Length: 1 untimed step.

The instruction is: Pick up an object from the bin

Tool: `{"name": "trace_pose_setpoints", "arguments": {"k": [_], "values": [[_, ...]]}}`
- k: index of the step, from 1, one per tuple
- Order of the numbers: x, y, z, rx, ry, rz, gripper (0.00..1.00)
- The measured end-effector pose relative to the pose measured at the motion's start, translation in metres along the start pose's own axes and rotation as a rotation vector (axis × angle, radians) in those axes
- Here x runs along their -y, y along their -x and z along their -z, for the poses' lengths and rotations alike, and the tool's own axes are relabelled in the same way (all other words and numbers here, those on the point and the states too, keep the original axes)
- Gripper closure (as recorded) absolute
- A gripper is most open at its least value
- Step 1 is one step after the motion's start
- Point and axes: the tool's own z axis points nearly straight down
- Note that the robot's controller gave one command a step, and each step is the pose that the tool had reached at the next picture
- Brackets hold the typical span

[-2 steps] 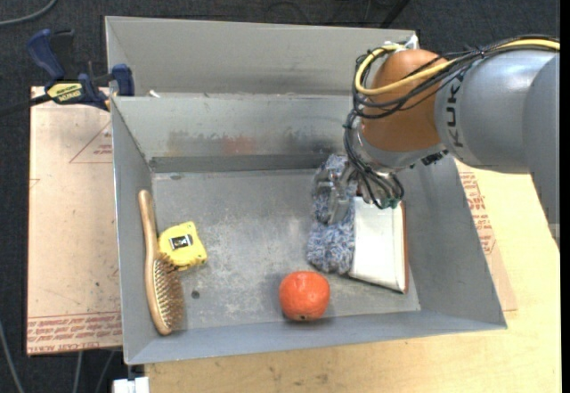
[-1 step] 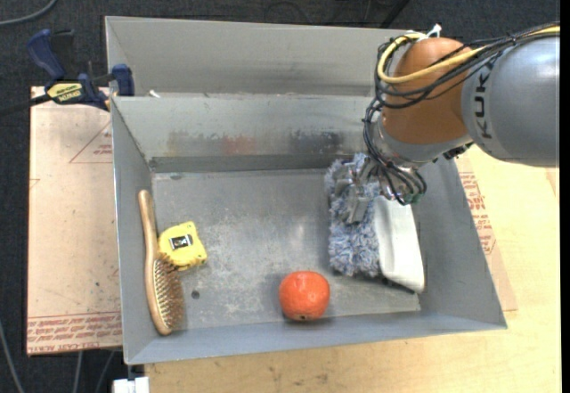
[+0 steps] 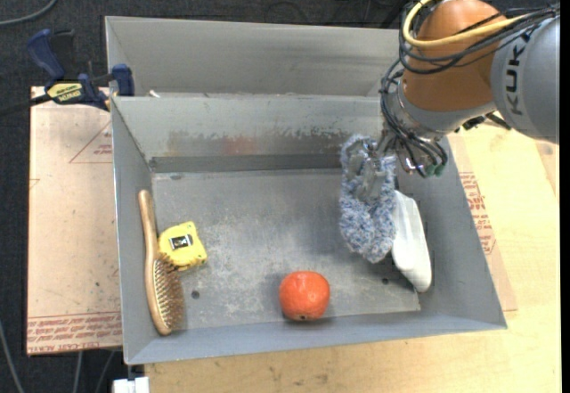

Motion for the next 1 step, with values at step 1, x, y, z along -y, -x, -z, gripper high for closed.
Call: {"name": "trace_pose_setpoints", "arguments": {"k": [1], "values": [[0.0091, 0.0019, 0.0597, -0.005, -0.003, 0.011, 1.00]]}}
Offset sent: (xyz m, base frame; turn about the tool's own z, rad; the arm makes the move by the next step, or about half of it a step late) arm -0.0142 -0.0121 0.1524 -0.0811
